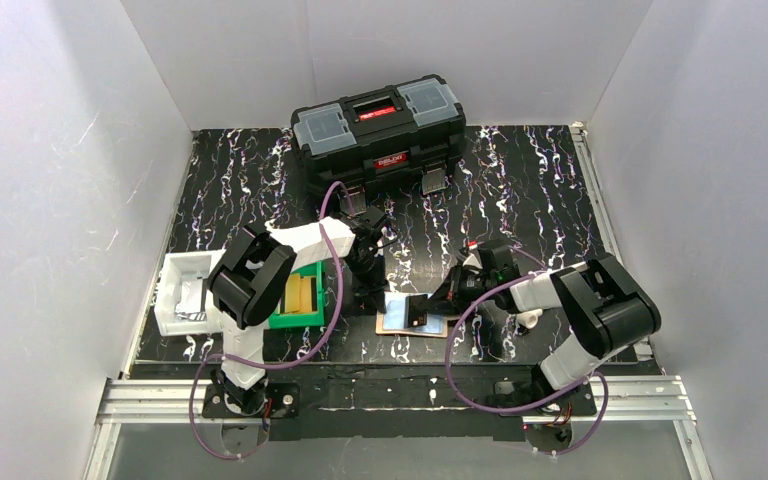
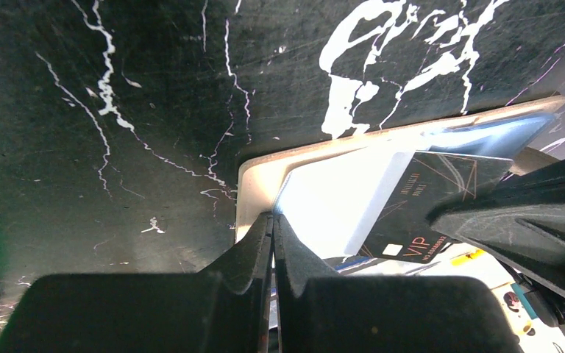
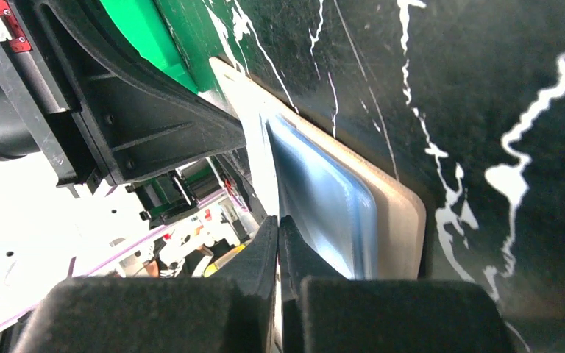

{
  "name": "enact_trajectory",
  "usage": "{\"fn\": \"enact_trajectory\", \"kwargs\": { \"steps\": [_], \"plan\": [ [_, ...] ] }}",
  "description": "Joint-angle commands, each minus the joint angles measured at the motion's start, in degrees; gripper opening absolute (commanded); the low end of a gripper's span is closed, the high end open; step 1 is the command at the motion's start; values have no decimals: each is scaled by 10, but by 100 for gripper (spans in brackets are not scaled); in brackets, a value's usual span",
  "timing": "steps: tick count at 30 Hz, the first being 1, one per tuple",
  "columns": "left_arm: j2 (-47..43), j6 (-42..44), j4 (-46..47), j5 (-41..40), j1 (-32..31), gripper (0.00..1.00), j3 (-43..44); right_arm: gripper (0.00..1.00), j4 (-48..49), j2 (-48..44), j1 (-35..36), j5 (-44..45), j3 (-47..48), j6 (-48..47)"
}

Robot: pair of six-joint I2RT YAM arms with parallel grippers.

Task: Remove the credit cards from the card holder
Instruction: Remove the credit card from the card holder, then place the credit card in the storage box.

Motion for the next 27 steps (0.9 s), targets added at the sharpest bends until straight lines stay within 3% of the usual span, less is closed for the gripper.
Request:
{"fn": "enact_trajectory", "kwargs": {
  "steps": [1,16,27],
  "plan": [
    [45,9,8,-57,-13,0,-19,1,-95,-38,-6,24,14,-53],
    [-10,17,-35,-71,-13,1,37,1,-209,-111,-14,40,54,-102],
    [-107,41,-78,-75,-9,44,64,1,-235,-139,-28,25,78,-109]
  ]
}}
